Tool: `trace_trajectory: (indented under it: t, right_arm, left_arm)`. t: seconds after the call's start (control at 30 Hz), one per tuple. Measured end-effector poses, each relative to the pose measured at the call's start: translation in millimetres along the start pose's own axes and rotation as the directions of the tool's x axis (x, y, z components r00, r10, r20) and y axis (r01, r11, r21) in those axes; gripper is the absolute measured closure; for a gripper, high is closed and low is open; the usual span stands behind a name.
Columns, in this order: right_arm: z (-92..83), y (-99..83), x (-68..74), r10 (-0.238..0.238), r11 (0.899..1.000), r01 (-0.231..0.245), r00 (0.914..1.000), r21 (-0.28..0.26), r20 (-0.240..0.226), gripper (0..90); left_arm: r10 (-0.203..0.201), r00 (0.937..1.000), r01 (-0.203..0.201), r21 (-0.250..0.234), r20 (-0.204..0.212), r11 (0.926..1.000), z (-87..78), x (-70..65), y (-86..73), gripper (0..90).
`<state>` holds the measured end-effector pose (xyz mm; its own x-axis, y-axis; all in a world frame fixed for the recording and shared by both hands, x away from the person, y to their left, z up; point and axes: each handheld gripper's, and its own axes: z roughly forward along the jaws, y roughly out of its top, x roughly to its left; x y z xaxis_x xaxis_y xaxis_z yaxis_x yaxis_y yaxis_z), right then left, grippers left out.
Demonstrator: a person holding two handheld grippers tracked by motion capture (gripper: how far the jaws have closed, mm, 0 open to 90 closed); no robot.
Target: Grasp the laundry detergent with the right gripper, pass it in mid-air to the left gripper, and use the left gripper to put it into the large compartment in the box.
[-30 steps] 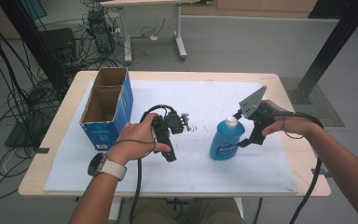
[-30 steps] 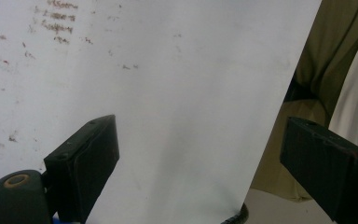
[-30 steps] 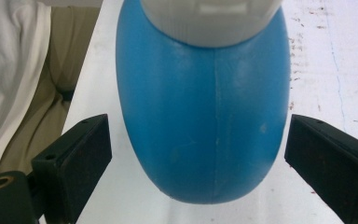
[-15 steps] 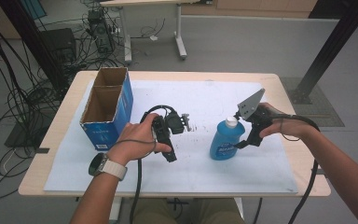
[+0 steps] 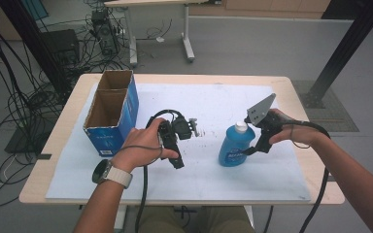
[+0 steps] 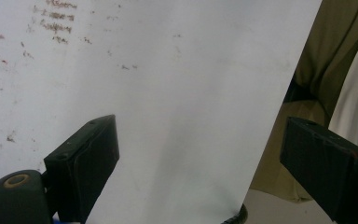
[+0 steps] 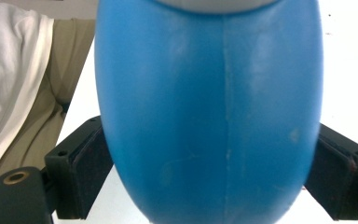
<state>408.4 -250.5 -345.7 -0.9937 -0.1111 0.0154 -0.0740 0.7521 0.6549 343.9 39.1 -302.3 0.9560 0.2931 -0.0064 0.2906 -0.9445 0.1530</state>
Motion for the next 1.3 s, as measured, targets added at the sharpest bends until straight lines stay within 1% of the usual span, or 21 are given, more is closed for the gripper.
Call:
trace_trajectory:
  t: [0.57, 0.6, 0.77, 1.07, 1.2, 1.3]
  right_arm:
    - [6.4, -7.0, -1.1, 0.008, 0.999, -0.009, 0.9998, -0.039, -0.017, 17.0]
    - [7.1, -8.0, -1.4, 0.008, 0.999, -0.009, 0.9998, -0.052, -0.019, 17.6]
    - [9.7, -10.1, -1.8, 0.006, 0.998, -0.007, 0.9997, -0.058, -0.024, 18.9]
    - [10.8, -8.3, -2.9, -0.001, 0.997, -0.002, 0.9996, -0.081, -0.027, 21.5]
    - [12.3, -9.9, -3.3, 0.004, 0.995, -0.007, 0.9996, -0.102, -0.027, 23.1]
    - [13.0, -10.3, -3.2, 0.000, 0.995, -0.003, 0.9995, -0.102, -0.031, 24.8]
  left_arm:
    - [-0.004, 1.0000, 0.004, -0.001, 0.004, 1.0000, 1.9, 0.9, 0.0, 12.1]
    - [-0.006, 1.0000, 0.006, 0.002, 0.005, 1.0000, 2.9, 0.9, 0.0, 12.1]
    - [-0.006, 1.0000, 0.006, 0.002, 0.008, 1.0000, 4.2, 1.4, 0.0, 12.1]
    - [-0.006, 0.9999, 0.006, 0.002, 0.009, 1.0000, 4.7, 1.6, -0.3, 12.1]
    - [-0.006, 0.9999, 0.006, 0.005, 0.009, 1.0000, 5.0, 1.6, -0.6, 12.2]
    - [-0.008, 0.9999, 0.008, 0.003, 0.009, 1.0000, 5.6, 1.5, -0.4, 12.5]
